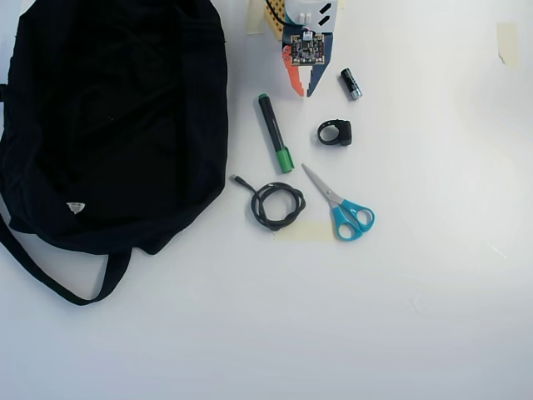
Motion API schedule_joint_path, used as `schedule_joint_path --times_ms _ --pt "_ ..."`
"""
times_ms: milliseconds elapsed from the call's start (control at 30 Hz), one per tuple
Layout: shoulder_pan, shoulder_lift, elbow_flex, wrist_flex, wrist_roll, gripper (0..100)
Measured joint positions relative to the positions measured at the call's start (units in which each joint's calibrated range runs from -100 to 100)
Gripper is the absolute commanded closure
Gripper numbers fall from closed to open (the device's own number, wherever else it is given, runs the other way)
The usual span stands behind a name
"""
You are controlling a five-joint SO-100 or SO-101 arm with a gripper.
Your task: Put the bike light into the black bag
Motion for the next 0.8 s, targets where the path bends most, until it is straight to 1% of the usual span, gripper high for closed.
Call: schedule_joint_path --times_ms 800 --pt "0.0 0.0 0.0 0.0 0.0 98"
